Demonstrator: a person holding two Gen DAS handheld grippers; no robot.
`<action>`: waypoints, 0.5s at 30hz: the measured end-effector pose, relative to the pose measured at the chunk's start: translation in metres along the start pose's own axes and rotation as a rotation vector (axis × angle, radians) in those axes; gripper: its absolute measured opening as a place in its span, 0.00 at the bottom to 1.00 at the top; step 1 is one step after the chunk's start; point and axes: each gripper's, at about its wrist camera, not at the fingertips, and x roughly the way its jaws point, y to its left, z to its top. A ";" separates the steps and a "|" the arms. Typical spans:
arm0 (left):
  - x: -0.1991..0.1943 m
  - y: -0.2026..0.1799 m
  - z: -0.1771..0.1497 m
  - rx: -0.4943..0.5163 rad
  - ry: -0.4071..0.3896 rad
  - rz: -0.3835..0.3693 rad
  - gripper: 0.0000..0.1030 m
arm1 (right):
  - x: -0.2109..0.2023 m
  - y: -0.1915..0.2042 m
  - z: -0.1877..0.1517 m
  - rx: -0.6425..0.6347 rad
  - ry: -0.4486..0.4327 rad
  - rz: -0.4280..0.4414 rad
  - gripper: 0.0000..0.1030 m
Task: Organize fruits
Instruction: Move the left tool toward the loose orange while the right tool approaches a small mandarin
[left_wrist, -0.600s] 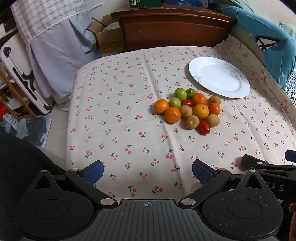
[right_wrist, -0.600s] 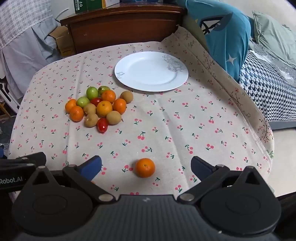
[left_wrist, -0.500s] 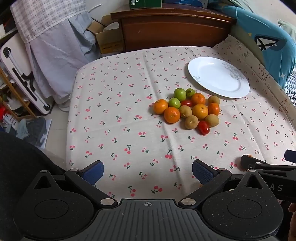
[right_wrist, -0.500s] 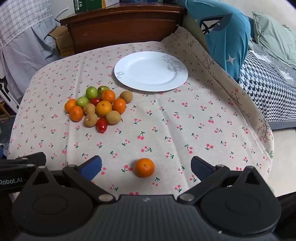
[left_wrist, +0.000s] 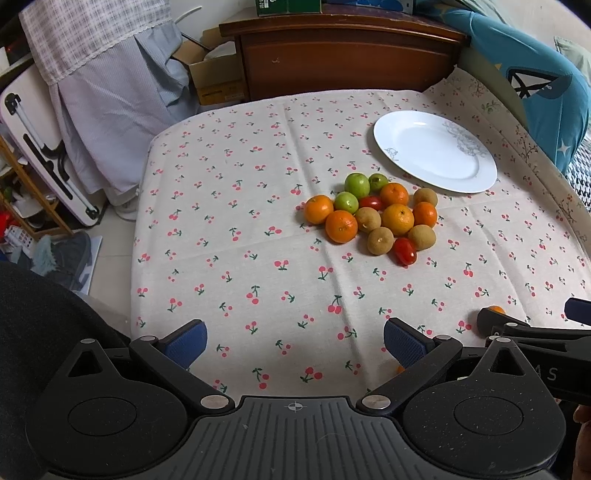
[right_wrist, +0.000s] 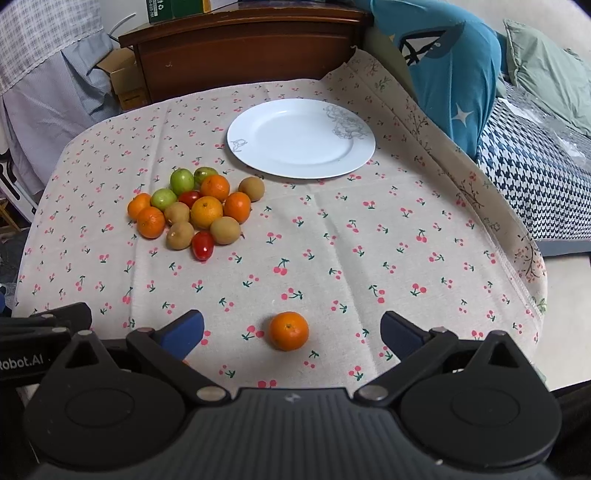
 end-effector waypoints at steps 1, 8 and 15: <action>0.000 0.000 0.000 0.001 0.000 0.000 0.99 | 0.000 0.001 0.000 -0.001 0.000 -0.003 0.98; 0.001 -0.002 -0.002 0.002 0.003 -0.031 0.99 | 0.000 -0.001 -0.002 -0.003 0.003 0.016 0.95; 0.000 -0.002 -0.010 0.042 -0.013 -0.085 0.99 | -0.007 -0.022 0.000 0.025 -0.024 0.045 0.94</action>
